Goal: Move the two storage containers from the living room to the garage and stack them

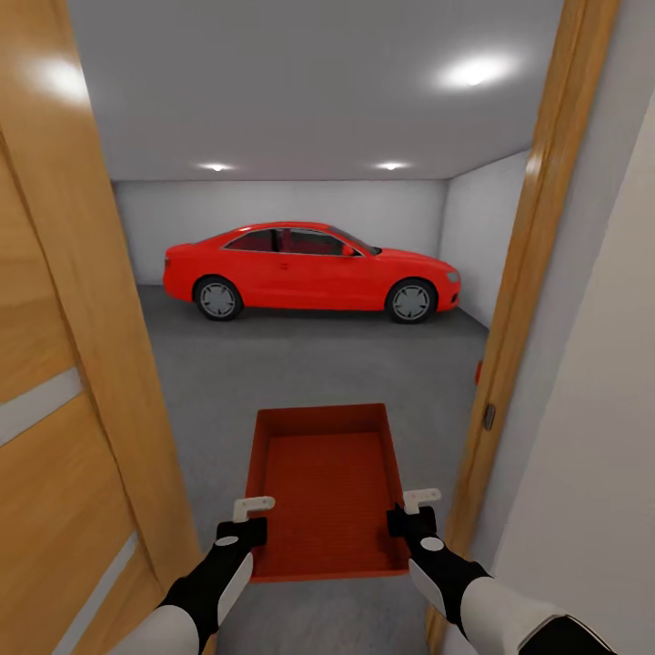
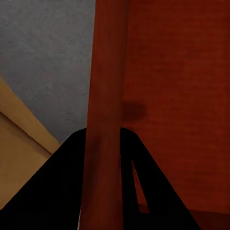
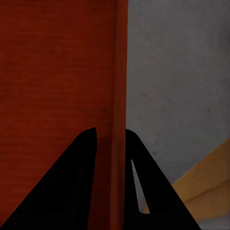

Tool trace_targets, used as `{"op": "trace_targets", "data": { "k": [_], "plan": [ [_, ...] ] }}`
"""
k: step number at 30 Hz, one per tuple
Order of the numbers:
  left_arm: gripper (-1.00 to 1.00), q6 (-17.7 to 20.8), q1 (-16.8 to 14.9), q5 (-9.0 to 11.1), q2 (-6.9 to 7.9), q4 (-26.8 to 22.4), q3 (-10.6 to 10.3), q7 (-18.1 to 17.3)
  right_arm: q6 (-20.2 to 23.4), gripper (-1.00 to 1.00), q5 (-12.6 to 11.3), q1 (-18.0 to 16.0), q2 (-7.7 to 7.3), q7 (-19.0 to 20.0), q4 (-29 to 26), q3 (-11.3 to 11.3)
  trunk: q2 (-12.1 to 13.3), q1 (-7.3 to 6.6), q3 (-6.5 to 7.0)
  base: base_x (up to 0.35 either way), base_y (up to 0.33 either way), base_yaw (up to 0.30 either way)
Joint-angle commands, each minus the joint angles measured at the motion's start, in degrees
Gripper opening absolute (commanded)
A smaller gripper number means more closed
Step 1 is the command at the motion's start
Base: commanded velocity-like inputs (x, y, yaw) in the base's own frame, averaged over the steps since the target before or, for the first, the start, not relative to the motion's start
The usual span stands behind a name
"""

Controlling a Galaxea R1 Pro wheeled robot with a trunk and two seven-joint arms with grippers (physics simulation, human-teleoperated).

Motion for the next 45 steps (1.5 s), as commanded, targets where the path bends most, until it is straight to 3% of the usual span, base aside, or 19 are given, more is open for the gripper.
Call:
{"op": "trace_targets", "data": {
  "k": [1,45],
  "plan": [
    [-1.00,-0.51,-0.03,-0.83,1.37,-0.31,1.74,3.51,0.07,-1.00,-2.56,-0.05,0.02,0.14,-0.03,-2.42,-0.05,0.02,-0.08,0.184,0.000,-0.006],
    [-1.00,-0.51,-0.02,-0.83,1.31,-0.30,1.66,3.55,0.19,-1.00,-2.56,-0.05,0.02,0.14,-0.03,-2.42,-0.05,0.02,-0.08,0.314,0.000,0.018]
  ]
}}
